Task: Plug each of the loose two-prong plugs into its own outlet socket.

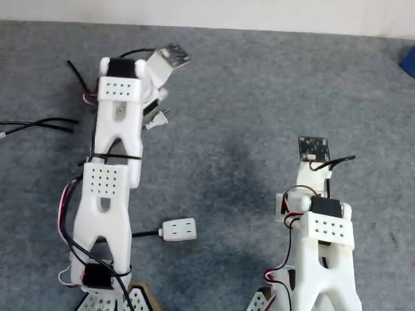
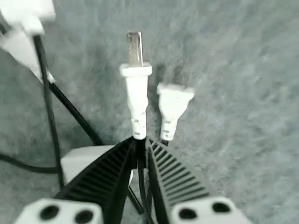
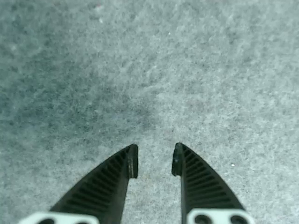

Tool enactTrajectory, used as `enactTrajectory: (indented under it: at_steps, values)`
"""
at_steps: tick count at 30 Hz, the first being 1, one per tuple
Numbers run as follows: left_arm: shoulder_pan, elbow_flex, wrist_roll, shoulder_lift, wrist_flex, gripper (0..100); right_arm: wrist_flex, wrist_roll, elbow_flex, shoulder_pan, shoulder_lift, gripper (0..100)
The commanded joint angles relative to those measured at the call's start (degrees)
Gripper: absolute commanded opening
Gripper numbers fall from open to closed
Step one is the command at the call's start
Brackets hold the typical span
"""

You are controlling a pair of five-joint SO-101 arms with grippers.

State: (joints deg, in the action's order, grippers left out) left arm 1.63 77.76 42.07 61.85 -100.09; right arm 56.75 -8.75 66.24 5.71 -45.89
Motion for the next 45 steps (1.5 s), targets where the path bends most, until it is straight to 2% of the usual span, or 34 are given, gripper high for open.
enactTrajectory:
  at_steps: [1, 3, 6, 12, 18, 22, 28, 31, 35, 37, 41, 45]
  values:
    - [-5.49, -4.70, -2.29, -10.33, -0.97, 0, 0.31, -0.62, -0.31, 0.13, 0.13, 13.4]
    - [-8.31, -8.48, -3.34, -13.49, -0.97, 0, 1.27, -0.62, -0.75, 1.63, 0.13, 13.4]
    - [-13.49, -15.16, -5.19, -18.51, -0.97, 0, 3.74, -1.58, -3.56, 7.87, -0.31, 13.4]
    - [-28.88, -30.37, -8.79, -27.38, -1.05, 0, 13.67, -12.40, -9.54, 22.90, -0.31, 13.4]
    - [-43.47, -36.00, -10.37, -30.02, -0.97, 0, 14.46, -19.96, -7.16, 34.07, -0.40, 13.4]
    - [-49.54, -36.00, -10.02, -29.93, -0.79, 0, 14.37, -22.07, -4.00, 37.41, -0.40, 13.4]
    - [-56.40, -36.79, -9.05, -29.76, -0.79, 0, 14.37, -22.77, -2.15, 37.85, -0.40, 13.4]
    - [-56.92, -37.58, -9.14, -28.26, -0.88, 1, 14.37, -22.77, -2.15, 37.76, -0.40, 13.4]
    - [-54.11, -37.23, -14.33, -25.54, -1.05, 15, 14.37, -22.77, -2.15, 37.41, -0.40, 13.4]
    - [-51.65, -37.23, -15.38, -25.63, -0.79, 18, 14.37, -22.77, -2.15, 37.32, -0.40, 13.4]
    - [-45.23, -35.65, -15.74, -27.47, -0.97, 18, 14.37, -22.77, -2.15, 36.26, -0.40, 13.4]
    - [-37.05, -33.19, -19.78, -28.97, -1.05, 18, 14.90, -22.59, -2.07, 33.01, -0.40, 13.4]
